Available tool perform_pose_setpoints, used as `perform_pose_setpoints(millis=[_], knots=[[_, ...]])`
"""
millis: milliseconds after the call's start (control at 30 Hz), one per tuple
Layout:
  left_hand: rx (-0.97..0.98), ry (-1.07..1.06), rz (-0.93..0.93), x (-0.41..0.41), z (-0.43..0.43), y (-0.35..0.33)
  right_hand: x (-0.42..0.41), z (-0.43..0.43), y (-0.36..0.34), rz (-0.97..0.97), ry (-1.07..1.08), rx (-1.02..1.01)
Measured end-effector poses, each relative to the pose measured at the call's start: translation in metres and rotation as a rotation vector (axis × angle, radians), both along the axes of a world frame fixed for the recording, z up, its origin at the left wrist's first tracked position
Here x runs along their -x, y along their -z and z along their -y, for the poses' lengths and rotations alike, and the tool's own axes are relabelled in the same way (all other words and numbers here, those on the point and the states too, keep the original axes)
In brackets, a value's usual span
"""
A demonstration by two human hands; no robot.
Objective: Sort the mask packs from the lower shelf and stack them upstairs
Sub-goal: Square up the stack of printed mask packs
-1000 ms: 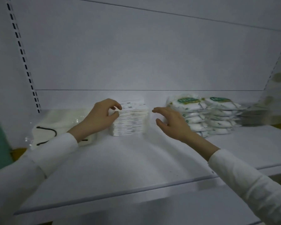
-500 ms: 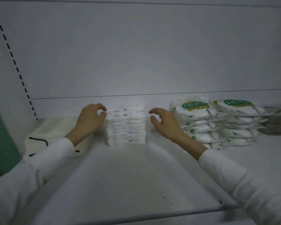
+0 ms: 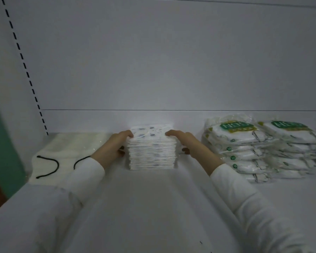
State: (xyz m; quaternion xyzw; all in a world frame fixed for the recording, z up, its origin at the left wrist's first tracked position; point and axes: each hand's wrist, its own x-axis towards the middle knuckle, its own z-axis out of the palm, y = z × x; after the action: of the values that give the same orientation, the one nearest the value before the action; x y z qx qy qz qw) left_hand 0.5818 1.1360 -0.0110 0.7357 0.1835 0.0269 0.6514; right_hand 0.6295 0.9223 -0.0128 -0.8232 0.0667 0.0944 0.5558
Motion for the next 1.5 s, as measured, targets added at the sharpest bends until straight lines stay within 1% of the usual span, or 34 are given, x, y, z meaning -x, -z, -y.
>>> perform_pose_setpoints(millis=[200, 333, 433, 567, 767, 833, 900, 967, 1033, 1100, 1167, 1233, 1300, 1367, 1433, 1500], knots=[[0.112, 0.027, -0.092, 0.0, 0.002, 0.011, -0.011, 0.004, 0.022, -0.155, -0.051, -0.085], [0.195, 0.045, -0.132, -0.002, 0.004, 0.017, -0.011, 0.008, 0.025, -0.171, -0.079, -0.092], [0.262, 0.074, -0.074, -0.003, 0.003, 0.022, -0.012, 0.009, 0.028, -0.181, -0.104, -0.15], [0.301, 0.084, -0.047, -0.005, 0.001, 0.029, -0.009, 0.006, 0.028, -0.174, -0.143, -0.252], [0.354, 0.076, -0.026, -0.005, 0.002, 0.036, -0.005, 0.002, 0.032, -0.171, -0.055, -0.31], [0.402, 0.138, -0.016, -0.004, 0.003, 0.036, -0.004, 0.004, 0.034, -0.17, -0.051, -0.359], [0.425, 0.195, 0.003, -0.004, 0.004, 0.037, -0.003, 0.007, 0.035, -0.154, -0.112, -0.435], [0.442, 0.226, 0.042, 0.0, 0.005, 0.036, -0.001, 0.011, 0.035, -0.102, -0.212, -0.555], [0.458, 0.237, 0.114, 0.002, 0.006, 0.033, 0.003, 0.016, 0.032, -0.041, -0.296, -0.66], [0.469, 0.237, 0.204, 0.002, 0.005, 0.03, 0.008, 0.017, 0.027, 0.029, -0.355, -0.72], [0.444, 0.246, 0.3, 0.002, 0.002, 0.03, 0.009, 0.019, 0.027, 0.101, -0.405, -0.729], [0.382, 0.284, 0.355, 0.003, -0.001, 0.034, 0.012, 0.024, 0.031, 0.154, -0.465, -0.691], [0.278, 0.319, 0.374, 0.004, -0.002, 0.041, 0.015, 0.032, 0.042, 0.169, -0.528, -0.635], [0.176, 0.356, 0.375, 0.005, -0.002, 0.048, 0.017, 0.037, 0.058, 0.149, -0.501, -0.596], [0.124, 0.38, 0.373, 0.008, 0.0, 0.055, 0.018, 0.037, 0.071, 0.167, -0.474, -0.527], [0.118, 0.403, 0.369, 0.012, 0.003, 0.061, 0.016, 0.038, 0.08, 0.218, -0.498, -0.441]])
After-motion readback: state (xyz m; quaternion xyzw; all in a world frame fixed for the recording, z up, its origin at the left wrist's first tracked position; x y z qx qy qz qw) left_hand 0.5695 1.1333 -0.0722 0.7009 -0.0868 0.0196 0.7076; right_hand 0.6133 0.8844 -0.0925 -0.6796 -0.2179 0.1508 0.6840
